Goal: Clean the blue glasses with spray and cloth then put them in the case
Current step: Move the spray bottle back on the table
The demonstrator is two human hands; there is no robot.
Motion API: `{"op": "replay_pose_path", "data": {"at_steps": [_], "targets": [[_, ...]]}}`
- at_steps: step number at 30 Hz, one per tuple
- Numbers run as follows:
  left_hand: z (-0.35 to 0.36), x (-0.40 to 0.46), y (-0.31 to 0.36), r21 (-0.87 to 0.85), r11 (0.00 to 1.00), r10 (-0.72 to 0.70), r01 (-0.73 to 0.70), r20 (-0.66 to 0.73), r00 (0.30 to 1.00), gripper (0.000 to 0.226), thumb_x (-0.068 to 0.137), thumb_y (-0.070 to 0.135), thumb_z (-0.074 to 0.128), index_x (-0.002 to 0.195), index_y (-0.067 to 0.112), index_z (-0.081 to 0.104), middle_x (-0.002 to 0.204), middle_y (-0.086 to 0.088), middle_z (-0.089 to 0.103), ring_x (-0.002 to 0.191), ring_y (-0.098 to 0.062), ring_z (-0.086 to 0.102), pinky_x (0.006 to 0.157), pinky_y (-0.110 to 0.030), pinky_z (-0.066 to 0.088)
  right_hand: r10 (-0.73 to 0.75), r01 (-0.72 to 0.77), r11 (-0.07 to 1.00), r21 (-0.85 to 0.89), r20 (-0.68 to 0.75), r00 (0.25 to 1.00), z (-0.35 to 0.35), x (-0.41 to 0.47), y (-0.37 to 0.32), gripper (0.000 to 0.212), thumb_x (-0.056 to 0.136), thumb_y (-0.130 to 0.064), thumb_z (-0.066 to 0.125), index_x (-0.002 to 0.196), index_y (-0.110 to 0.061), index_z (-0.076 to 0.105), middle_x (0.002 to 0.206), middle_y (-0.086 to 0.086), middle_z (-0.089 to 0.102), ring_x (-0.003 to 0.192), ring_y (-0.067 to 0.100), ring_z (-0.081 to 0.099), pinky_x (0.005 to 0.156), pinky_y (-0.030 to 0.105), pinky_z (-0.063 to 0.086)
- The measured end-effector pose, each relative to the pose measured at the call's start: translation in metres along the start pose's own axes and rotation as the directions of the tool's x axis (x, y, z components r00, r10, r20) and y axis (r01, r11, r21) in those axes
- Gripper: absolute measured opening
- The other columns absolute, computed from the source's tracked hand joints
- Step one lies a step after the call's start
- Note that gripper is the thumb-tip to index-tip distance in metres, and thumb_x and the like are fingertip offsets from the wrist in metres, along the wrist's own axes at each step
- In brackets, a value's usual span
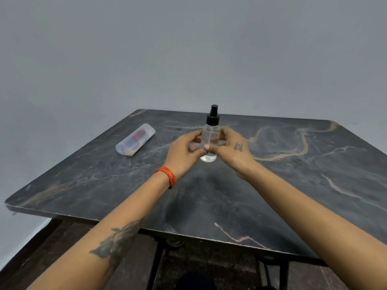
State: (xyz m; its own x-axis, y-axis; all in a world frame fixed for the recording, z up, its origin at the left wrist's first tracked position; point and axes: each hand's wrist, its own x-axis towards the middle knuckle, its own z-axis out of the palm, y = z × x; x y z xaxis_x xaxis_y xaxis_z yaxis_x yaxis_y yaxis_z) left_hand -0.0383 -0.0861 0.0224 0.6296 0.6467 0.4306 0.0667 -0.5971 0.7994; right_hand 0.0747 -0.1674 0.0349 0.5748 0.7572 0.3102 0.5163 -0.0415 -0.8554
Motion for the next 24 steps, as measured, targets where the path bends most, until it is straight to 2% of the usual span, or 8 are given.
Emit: {"op": "replay_pose_path", "data": {"at_steps": [2,5,6,8,11,14,18,24], "targets": [[-0.021,0.007,-0.011,0.025,0.999,-0.020,0.021,-0.031,0.999,0.045,0.080,0.013,0.067,0.124,0.020,0.055,0.112,-0.002,0.063,0.084,-0.011,0.067,0.083,-0.020,0.051,-0.011,0.010,1.000,0.020,0.035,0.999,0.022,0.015,-0.008,0.042,0.075,-0.019,0.075,0.113,-0.018,0.056,0.110,0.001,0.064,0.102,0.015,0.060,0.087,0.028,0.048],[-0.047,0.018,-0.028,0.056,0.996,-0.063,0.067,-0.059,0.996,0.045,0.082,0.014,0.066,0.125,0.019,0.054,0.113,-0.001,0.062,0.088,-0.013,0.067,0.086,-0.026,0.051,-0.031,0.028,0.999,0.040,0.079,0.996,0.054,0.037,-0.017,0.042,0.075,-0.019,0.075,0.112,-0.015,0.056,0.109,0.005,0.063,0.101,0.019,0.060,0.088,0.032,0.050],[-0.054,0.022,-0.034,0.058,0.995,-0.073,0.077,-0.069,0.995,0.045,0.082,0.013,0.065,0.125,0.019,0.054,0.111,0.001,0.063,0.088,-0.010,0.067,0.085,-0.024,0.051,-0.038,0.035,0.999,0.039,0.085,0.996,0.064,0.044,-0.018,0.041,0.075,-0.018,0.074,0.111,-0.014,0.056,0.109,0.006,0.064,0.100,0.020,0.060,0.087,0.033,0.050],[-0.067,0.031,-0.046,0.065,0.994,-0.085,0.092,-0.091,0.992,0.043,0.082,0.010,0.065,0.123,0.019,0.055,0.105,0.005,0.063,0.081,0.004,0.064,0.079,-0.011,0.048,-0.049,0.044,0.998,0.049,0.099,0.994,0.083,0.058,-0.020,0.039,0.075,-0.016,0.074,0.110,-0.011,0.056,0.107,0.008,0.064,0.098,0.021,0.060,0.085,0.032,0.050],[-0.080,0.044,-0.064,0.106,0.988,-0.102,0.116,-0.134,0.986,0.041,0.082,0.008,0.065,0.120,0.022,0.056,0.092,0.016,0.058,0.069,0.019,0.057,0.067,0.003,0.040,-0.037,0.028,0.997,0.066,0.136,0.990,0.107,0.078,-0.019,0.039,0.076,-0.015,0.073,0.111,-0.009,0.056,0.106,0.006,0.064,0.091,0.015,0.057,0.078,0.024,0.043],[-0.085,0.055,-0.079,0.132,0.979,-0.131,0.154,-0.169,0.977,0.041,0.081,0.010,0.066,0.119,0.023,0.057,0.089,0.016,0.059,0.070,0.015,0.058,0.073,0.001,0.041,-0.012,0.002,0.998,0.061,0.164,0.986,0.125,0.095,-0.013,0.039,0.076,-0.016,0.073,0.111,-0.009,0.056,0.106,0.006,0.064,0.089,0.012,0.054,0.076,0.022,0.040],[-0.088,0.064,-0.089,0.097,0.976,-0.179,0.196,-0.165,0.970,0.035,0.082,0.004,0.064,0.108,0.026,0.058,0.083,0.023,0.058,0.068,0.020,0.057,0.067,0.004,0.039,-0.005,-0.003,0.999,0.040,0.194,0.981,0.137,0.107,-0.008,0.042,0.077,-0.015,0.073,0.115,-0.010,0.055,0.109,0.007,0.065,0.095,0.017,0.059,0.083,0.027,0.046],[-0.094,0.068,-0.094,0.069,0.957,-0.269,0.283,-0.156,0.950,0.036,0.083,0.000,0.062,0.112,0.021,0.058,0.086,0.020,0.059,0.079,0.005,0.060,0.070,0.000,0.045,0.034,-0.036,0.999,0.006,0.234,0.972,0.143,0.110,-0.010,0.042,0.076,-0.015,0.073,0.113,-0.015,0.055,0.106,0.004,0.066,0.100,0.021,0.061,0.091,0.038,0.049]]}}
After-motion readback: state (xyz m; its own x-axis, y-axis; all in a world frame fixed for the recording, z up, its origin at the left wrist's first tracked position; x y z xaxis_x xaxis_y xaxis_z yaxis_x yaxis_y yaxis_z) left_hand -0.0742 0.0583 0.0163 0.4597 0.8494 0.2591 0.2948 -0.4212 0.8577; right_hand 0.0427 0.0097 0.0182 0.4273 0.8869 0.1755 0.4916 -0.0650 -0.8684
